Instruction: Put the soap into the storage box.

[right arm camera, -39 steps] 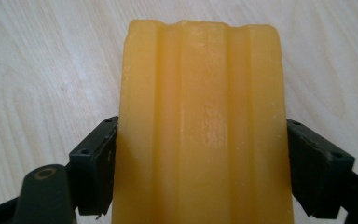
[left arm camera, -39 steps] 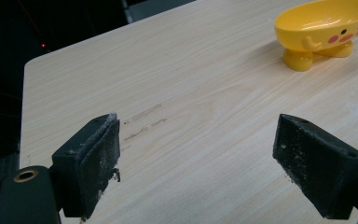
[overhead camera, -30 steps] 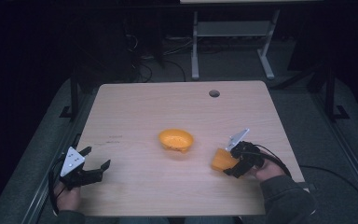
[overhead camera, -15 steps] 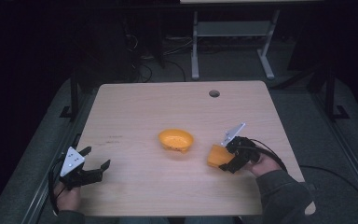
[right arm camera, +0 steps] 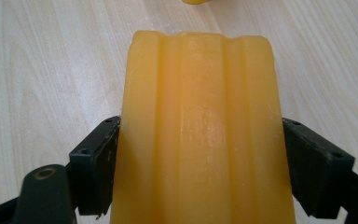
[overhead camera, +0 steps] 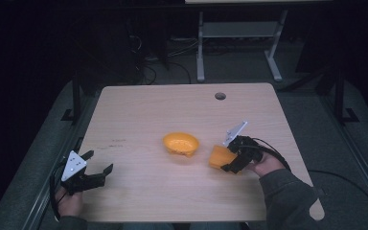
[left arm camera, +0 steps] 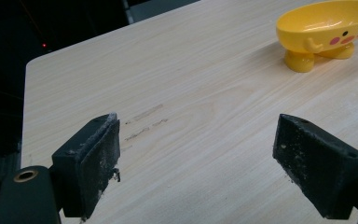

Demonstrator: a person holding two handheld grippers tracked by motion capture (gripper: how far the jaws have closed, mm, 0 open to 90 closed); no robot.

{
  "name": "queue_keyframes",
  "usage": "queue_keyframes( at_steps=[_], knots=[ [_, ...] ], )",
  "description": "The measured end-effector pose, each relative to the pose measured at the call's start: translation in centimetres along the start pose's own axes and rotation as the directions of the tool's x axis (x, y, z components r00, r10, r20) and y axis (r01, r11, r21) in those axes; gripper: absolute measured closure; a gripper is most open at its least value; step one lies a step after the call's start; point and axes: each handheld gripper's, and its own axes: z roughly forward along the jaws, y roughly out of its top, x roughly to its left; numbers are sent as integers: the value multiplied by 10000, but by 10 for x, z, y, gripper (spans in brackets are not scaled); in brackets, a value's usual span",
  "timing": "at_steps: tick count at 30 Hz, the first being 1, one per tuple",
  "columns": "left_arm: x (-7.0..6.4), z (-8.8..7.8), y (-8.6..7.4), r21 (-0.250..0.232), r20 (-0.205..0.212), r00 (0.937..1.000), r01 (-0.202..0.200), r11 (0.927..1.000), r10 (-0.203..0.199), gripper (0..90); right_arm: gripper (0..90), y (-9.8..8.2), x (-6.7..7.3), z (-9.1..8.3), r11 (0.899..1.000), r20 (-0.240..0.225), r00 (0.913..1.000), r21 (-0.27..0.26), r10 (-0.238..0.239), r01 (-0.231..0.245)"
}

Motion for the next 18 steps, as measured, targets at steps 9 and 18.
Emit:
queue_keyframes(
  at_steps=[9,18],
  knots=[
    [0,0,0,10,-1,10000,18,10000,-18,139,204,12,-2,-2,9997,47,9997,84,-242,242],
    [1,0,0,-7,-21,10000,40,10000,-40,139,204,25,-4,-4,9990,-12,9990,16,-446,446]
  ],
)
